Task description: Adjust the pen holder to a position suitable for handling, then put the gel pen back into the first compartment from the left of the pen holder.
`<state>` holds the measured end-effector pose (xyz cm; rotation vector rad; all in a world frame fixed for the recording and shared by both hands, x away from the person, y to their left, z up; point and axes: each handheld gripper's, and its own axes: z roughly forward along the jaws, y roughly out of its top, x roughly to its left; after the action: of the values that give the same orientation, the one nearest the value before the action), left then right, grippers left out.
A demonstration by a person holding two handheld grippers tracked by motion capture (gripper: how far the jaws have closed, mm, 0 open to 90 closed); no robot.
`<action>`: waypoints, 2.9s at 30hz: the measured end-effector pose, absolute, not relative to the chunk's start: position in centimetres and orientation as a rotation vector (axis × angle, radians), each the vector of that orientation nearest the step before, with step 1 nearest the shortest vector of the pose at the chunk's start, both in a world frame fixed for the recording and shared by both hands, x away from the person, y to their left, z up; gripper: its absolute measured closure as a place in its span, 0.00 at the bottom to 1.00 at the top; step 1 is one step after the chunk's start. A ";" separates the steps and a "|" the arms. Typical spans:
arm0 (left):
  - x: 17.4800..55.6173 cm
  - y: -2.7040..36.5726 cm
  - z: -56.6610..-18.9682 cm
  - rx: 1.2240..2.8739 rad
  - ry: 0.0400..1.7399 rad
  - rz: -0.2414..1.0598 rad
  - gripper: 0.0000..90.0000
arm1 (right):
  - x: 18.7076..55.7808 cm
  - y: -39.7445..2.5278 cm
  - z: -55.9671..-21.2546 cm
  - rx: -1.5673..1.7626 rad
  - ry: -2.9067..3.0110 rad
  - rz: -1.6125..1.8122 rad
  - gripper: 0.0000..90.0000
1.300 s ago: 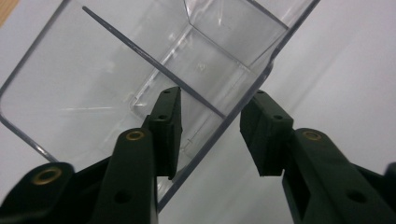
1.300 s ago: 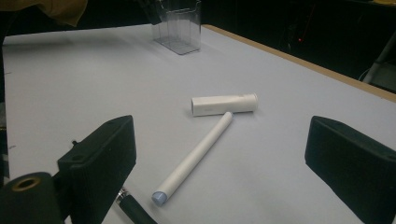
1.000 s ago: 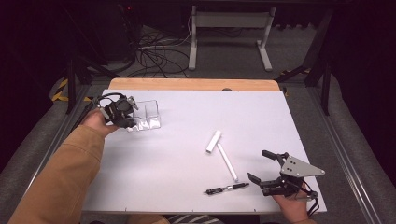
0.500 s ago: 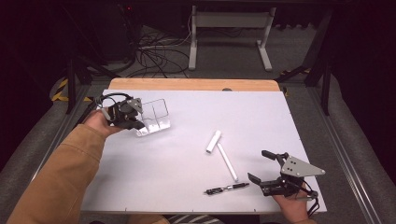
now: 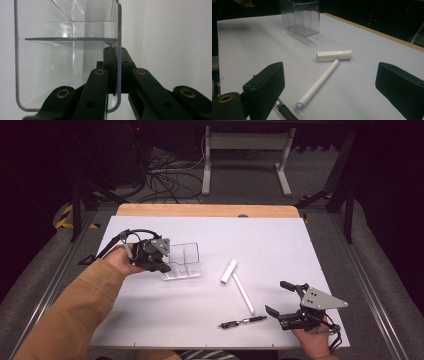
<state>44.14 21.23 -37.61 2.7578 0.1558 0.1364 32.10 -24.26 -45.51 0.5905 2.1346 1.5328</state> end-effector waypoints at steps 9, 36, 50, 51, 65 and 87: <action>44.2 18.4 -38.7 2.790 0.056 0.062 0.98 | 32.1 -24.3 -45.5 0.591 2.134 1.533 0.10; 44.5 16.5 -39.4 2.825 0.024 0.034 0.94 | 32.1 -24.4 -45.6 0.592 2.141 1.531 0.10; 43.6 17.9 -37.3 2.676 0.150 0.099 0.59 | 32.0 -24.4 -45.6 0.593 2.141 1.531 0.10; 43.4 18.3 -37.0 2.640 0.168 0.102 0.58 | 32.0 -24.4 -45.6 0.592 2.139 1.532 0.10; 40.5 21.2 -34.8 2.332 0.302 0.272 0.36 | 31.9 -24.2 -45.3 0.578 2.085 1.573 0.04; 37.1 20.1 -34.9 2.053 0.446 0.222 0.07 | 32.5 -24.5 -45.1 0.815 1.994 1.563 0.00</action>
<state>37.14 20.11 -34.86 2.0533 0.4464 0.2221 32.49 -24.55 -45.13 0.8147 1.9942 1.5629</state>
